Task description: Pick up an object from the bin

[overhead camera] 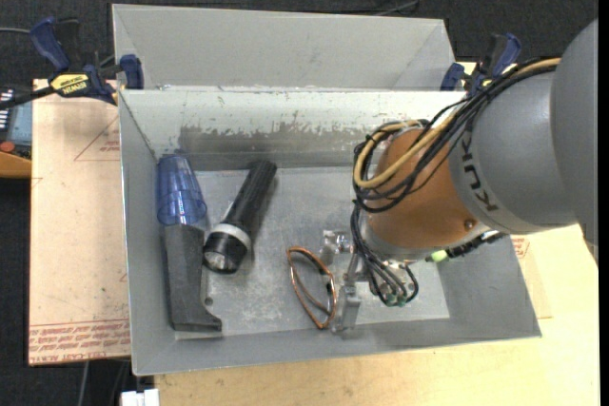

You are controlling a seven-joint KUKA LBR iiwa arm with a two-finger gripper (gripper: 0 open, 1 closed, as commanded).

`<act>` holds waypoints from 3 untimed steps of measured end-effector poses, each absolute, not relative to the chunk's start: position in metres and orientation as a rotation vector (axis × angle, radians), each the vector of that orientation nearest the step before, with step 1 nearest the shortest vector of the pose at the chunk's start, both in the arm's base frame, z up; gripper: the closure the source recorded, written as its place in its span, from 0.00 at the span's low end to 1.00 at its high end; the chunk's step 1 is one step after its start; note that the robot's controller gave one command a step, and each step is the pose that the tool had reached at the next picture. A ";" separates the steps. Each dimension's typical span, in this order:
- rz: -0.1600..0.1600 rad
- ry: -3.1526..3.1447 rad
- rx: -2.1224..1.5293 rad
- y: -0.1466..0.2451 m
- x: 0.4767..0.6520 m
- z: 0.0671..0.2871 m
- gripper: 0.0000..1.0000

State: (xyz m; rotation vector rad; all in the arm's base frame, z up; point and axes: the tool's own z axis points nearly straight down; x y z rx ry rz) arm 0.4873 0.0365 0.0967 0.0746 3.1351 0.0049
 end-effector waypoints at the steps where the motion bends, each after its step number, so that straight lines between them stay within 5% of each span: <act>1: 0.004 3.066 -0.653 0.078 0.499 0.100 0.00; 2: 0.006 3.138 0.071 0.064 0.505 0.078 0.00; 3: 0.009 3.061 -0.579 0.061 0.489 0.074 0.00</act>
Offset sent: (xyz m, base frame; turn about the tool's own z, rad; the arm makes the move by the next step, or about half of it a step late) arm 0.0193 0.0233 -0.0230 0.0160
